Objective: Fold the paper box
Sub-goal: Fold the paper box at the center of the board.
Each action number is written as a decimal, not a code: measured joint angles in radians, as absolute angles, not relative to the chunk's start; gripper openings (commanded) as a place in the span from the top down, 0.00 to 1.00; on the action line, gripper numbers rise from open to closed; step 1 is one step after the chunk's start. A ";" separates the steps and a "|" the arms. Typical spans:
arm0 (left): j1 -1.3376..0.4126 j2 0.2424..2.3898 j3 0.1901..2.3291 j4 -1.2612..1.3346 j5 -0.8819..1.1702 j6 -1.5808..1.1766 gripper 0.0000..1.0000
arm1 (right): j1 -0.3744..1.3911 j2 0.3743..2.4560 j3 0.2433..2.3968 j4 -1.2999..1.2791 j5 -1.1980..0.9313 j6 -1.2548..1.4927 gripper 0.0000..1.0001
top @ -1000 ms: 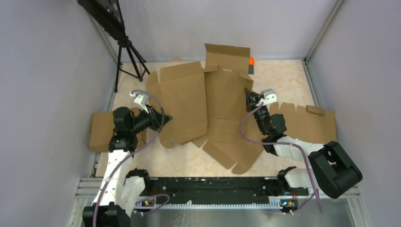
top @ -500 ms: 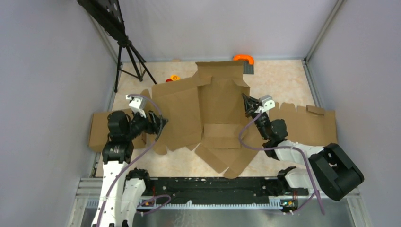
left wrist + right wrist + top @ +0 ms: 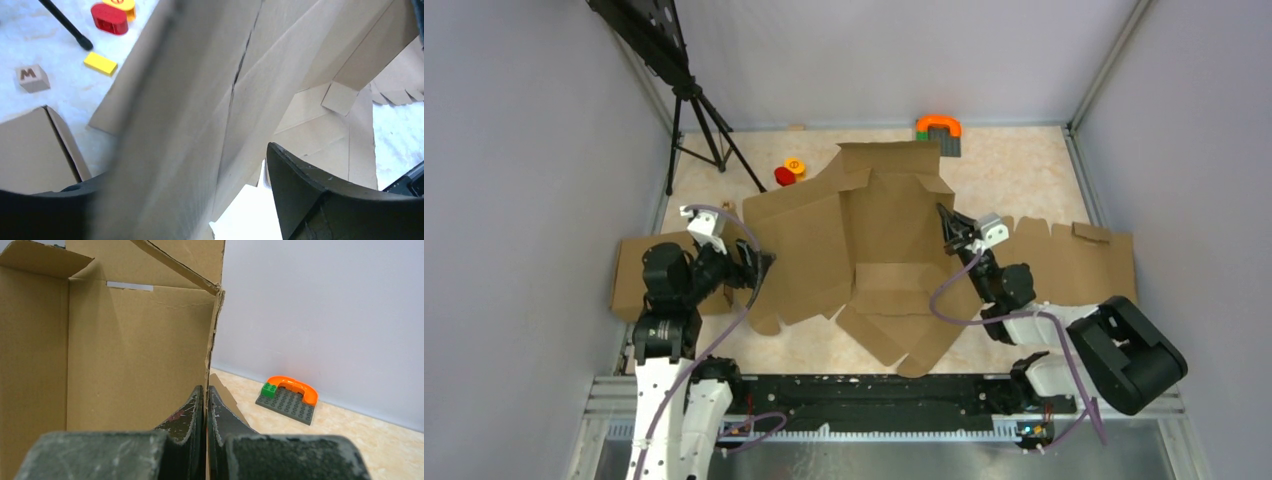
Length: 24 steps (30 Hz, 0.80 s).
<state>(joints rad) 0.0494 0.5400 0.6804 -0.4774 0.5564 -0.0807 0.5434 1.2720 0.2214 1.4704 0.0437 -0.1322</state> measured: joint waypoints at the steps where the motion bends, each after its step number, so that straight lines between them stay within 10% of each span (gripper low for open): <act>1: 0.049 0.537 0.694 -0.482 0.556 -0.083 0.19 | 0.543 1.279 0.220 1.481 0.045 -0.132 1.00; 7: 0.049 0.488 0.739 -0.472 0.559 -0.124 0.01 | 0.543 1.337 0.189 1.545 0.095 -0.114 1.00; 24: 0.049 0.623 1.156 -0.434 0.564 -0.186 0.12 | 0.543 1.353 0.183 1.563 0.103 -0.112 1.00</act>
<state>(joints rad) 0.0494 0.6231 1.1561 -0.4343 0.5644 -0.1856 0.5434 1.3533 0.1833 1.5627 0.1032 -0.1116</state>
